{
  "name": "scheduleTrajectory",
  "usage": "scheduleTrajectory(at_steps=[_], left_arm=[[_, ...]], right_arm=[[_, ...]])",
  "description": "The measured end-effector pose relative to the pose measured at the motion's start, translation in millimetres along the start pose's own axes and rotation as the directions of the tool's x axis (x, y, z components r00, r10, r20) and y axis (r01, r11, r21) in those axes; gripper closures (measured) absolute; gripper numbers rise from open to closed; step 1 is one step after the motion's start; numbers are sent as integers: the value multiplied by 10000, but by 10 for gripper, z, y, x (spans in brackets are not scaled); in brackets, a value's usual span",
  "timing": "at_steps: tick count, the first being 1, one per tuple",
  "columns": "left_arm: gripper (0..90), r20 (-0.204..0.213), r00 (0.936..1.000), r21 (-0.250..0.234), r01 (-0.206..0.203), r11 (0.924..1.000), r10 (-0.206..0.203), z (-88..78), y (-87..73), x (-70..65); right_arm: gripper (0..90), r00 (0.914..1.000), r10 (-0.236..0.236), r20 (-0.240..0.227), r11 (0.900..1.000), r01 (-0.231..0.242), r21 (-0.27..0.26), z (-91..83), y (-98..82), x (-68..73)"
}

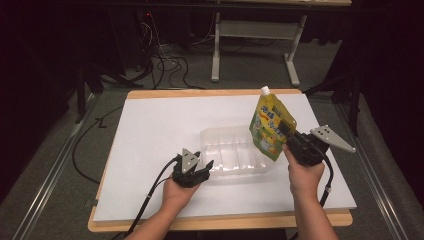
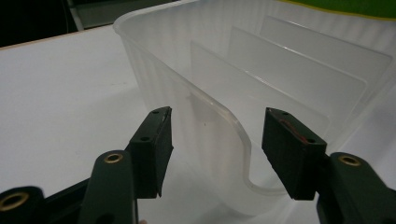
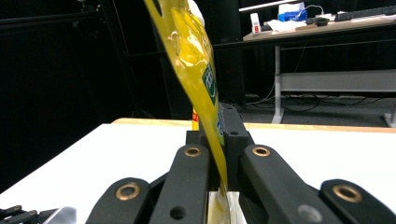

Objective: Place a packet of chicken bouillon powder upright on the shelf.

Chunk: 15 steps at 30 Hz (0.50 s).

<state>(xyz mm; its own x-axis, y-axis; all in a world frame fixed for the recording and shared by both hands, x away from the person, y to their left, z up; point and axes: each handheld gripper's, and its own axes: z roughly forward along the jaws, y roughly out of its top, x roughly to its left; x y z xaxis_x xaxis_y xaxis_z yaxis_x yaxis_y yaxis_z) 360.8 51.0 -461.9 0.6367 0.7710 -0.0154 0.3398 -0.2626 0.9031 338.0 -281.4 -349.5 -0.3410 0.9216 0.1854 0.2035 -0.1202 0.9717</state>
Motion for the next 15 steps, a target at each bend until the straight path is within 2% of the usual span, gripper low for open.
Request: scheduleTrajectory(at_steps=[15], left_arm=[[535, -247, 9994, 347, -244, 9991, 252, 56, -43, -24]], right_arm=[[900, 9997, 75, 245, 9999, -77, 91, 90, -81, -35]])
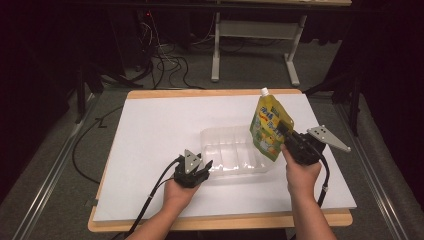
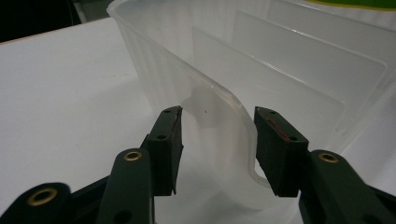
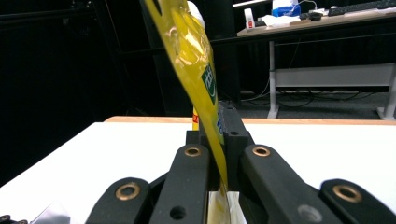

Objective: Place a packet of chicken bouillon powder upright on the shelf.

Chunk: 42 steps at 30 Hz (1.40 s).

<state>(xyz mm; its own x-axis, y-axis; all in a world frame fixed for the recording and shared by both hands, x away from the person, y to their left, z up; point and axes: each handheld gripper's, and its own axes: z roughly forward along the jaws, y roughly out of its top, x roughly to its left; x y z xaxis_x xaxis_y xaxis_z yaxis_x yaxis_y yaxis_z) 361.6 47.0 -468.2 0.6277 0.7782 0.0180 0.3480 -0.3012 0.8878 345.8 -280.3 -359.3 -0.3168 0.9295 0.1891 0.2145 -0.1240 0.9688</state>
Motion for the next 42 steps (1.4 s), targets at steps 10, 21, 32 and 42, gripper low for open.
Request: scheduleTrajectory(at_steps=[10, 21, 32, 42], left_arm=[[558, -99, 9999, -24, -50, 10000, 50, -9, 1, -10], [575, -148, 9999, -26, -31, 10000, 31, -25, -2, -24], [582, -187, 9998, 14, 28, 10000, -28, -31, 4, -32], [582, -184, 9998, 31, 16, 10000, -15, -33, 6, -31]], right_arm=[[900, 9999, 101, 36, 9999, -102, 50, 53, -51, -4], [900, 9999, 157, 68, 9998, -158, 130, 92, -154, -54], [900, 10000, -13, 39, 10000, 13, 76, 84, -176, -49], [900, 9991, -398, 156, 9988, 393, 279, 53, -237, -38]])
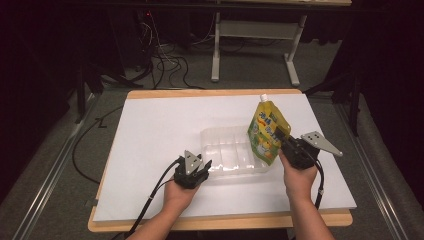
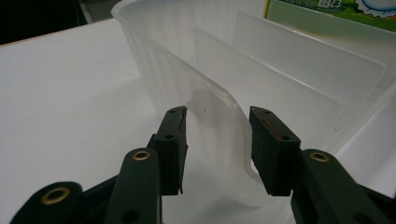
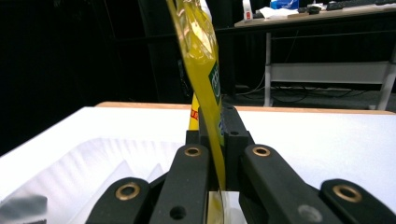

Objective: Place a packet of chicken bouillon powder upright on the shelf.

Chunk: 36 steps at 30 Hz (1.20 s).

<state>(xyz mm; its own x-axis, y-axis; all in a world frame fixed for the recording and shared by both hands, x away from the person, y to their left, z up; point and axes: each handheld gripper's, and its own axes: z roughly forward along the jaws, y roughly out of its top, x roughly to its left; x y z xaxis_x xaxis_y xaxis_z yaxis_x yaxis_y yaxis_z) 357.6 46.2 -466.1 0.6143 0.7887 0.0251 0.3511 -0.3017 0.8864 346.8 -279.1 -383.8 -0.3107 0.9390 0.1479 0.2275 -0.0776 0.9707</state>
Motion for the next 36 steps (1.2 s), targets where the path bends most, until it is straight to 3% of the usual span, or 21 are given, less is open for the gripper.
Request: scheduleTrajectory(at_steps=[13, 27, 31, 36], left_arm=[[592, 9, 10000, 108, 50, 9999, -51, -5, 12, -4], [571, 213, 9996, 119, 188, 9998, -190, -23, 12, 28], [565, 268, 9992, 122, 278, 9995, -281, -31, 11, 37], [567, 239, 9993, 64, 287, 9996, -289, -32, 18, 61]], right_arm=[[900, 9979, -618, 179, 9964, 607, 597, -84, -75, 26], [886, 9968, -784, 153, 9894, 760, 1240, -82, -189, -17], [868, 9970, -776, 75, 9884, 759, 1319, -86, -220, -35], [760, 9962, -865, -50, 9858, 863, 1438, -84, -220, -22]])
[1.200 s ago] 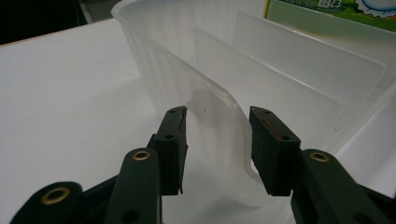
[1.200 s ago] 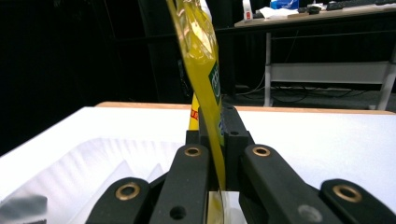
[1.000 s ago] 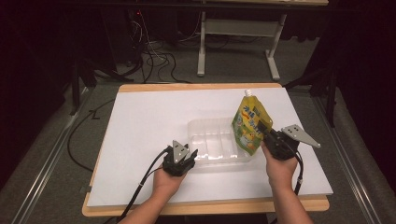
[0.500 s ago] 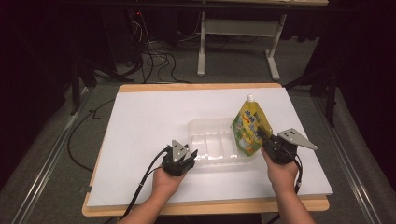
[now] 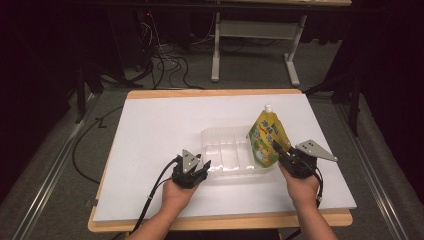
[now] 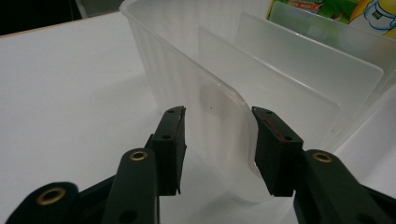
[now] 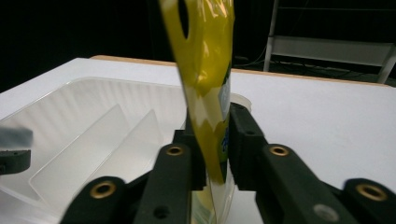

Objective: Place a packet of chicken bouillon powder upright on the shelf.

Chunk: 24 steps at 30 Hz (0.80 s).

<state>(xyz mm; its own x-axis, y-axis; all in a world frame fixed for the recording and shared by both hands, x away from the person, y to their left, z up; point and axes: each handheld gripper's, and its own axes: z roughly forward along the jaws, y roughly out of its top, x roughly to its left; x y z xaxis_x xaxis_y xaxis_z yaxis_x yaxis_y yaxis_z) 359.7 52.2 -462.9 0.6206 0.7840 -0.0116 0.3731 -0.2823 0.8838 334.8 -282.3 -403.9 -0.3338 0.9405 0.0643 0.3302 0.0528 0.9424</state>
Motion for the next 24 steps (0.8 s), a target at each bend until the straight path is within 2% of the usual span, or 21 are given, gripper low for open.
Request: scheduleTrajectory(at_steps=[3, 7, 10, 14, 16, 18, 20, 21, 22, 24], left_arm=[[592, -11, 9999, -30, -171, 9998, 171, 5, 5, -3], [609, -26, 9999, 3, -125, 9999, 125, -4, 10, -12], [536, 279, 9996, -62, 48, 10000, -46, -108, 34, 12], [461, 341, 9992, -193, -218, 9996, 224, -346, 71, 107], [420, 271, 9994, -253, -221, 9994, 228, -501, 60, 223], [392, 112, 9999, -134, -93, 9999, 94, -648, -5, 402], [358, -145, 9999, -108, -48, 9999, 46, -753, -142, 574], [350, -426, 9990, -30, -120, 9999, 118, -796, -238, 660], [358, -636, 9980, 112, -9, 9999, 16, -819, -299, 725], [351, -792, 9949, 494, 668, 9965, -628, -841, -326, 890]], right_arm=[[650, 9998, 32, -199, 9999, -30, 131, -1, 8, -9], [510, 9988, -65, -481, 9998, 73, 166, -79, 14, 4], [436, 9979, -260, -594, 9996, 266, 88, -218, -3, 4], [402, 9976, -313, -616, 9995, 308, -93, -452, -83, -100], [393, 9983, -450, -377, 9989, 446, -120, -526, -139, -178], [360, 9987, -502, -3, 9987, 502, -41, -563, -207, -299], [318, 9994, -207, 274, 9998, 206, 30, -548, -276, -456], [306, 9987, -1, 512, 9998, -9, 191, -524, -316, -563], [303, 9980, 114, 621, 9995, -131, 274, -508, -352, -640], [288, 9955, 315, 897, 9989, -345, 323, -490, -411, -746]])
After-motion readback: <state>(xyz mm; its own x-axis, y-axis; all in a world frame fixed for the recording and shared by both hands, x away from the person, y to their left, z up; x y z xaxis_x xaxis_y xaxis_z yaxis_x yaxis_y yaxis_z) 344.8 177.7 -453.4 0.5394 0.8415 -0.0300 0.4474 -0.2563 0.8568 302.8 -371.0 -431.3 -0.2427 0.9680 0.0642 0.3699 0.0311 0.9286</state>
